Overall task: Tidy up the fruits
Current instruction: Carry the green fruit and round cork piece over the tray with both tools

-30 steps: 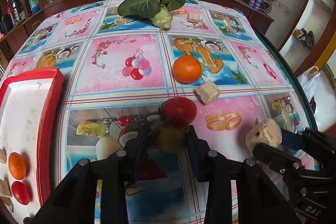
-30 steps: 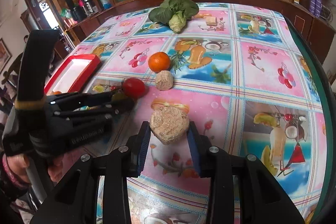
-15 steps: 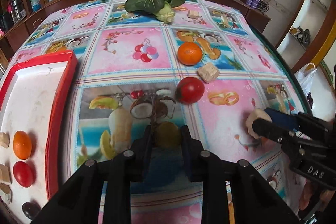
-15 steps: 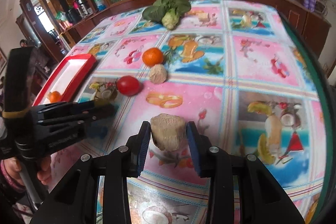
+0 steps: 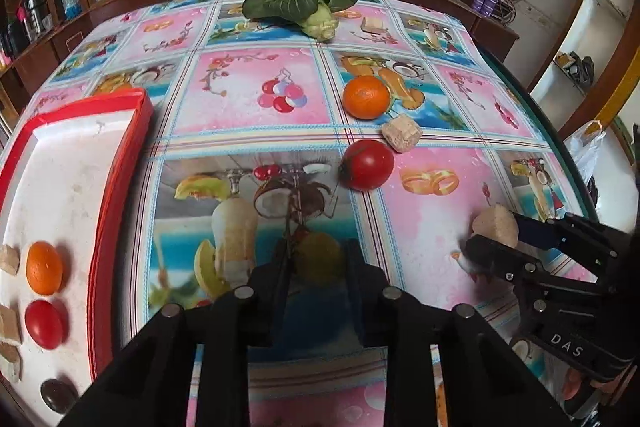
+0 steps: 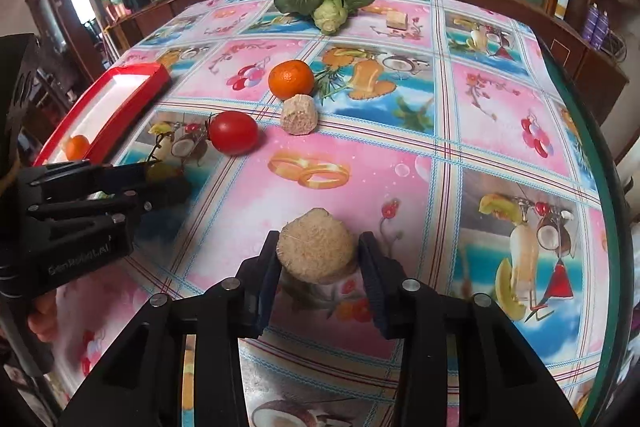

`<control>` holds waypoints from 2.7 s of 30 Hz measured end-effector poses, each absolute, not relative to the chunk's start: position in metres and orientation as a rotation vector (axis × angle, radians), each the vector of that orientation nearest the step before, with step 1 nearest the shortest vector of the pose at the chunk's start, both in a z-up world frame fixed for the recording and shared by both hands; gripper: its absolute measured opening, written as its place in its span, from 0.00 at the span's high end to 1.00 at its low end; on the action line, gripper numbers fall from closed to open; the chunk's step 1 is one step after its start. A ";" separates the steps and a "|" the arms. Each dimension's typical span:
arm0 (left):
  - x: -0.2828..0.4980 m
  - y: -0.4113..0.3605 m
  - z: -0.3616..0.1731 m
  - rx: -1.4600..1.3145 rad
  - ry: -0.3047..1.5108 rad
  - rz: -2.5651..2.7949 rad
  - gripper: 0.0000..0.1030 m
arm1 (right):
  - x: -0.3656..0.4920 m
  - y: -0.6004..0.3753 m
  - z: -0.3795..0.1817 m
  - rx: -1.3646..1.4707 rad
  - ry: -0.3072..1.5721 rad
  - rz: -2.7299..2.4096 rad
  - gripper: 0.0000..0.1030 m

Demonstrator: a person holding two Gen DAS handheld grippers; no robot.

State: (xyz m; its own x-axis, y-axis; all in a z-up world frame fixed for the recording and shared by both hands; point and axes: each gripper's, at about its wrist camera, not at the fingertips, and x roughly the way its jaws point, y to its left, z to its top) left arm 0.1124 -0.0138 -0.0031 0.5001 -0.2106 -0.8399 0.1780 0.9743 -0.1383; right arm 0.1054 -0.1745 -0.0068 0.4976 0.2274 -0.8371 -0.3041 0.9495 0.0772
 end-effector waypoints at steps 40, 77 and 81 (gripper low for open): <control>0.077 0.194 0.051 -0.186 0.926 -0.067 0.72 | 0.103 0.018 0.048 -0.080 0.923 0.611 0.64; 0.149 0.227 -0.006 -0.209 1.039 0.065 0.70 | 0.162 0.103 -0.009 -0.182 1.031 0.606 0.63; 0.146 0.227 -0.005 -0.209 1.052 0.076 0.65 | 0.161 0.100 -0.007 -0.173 1.035 0.591 0.62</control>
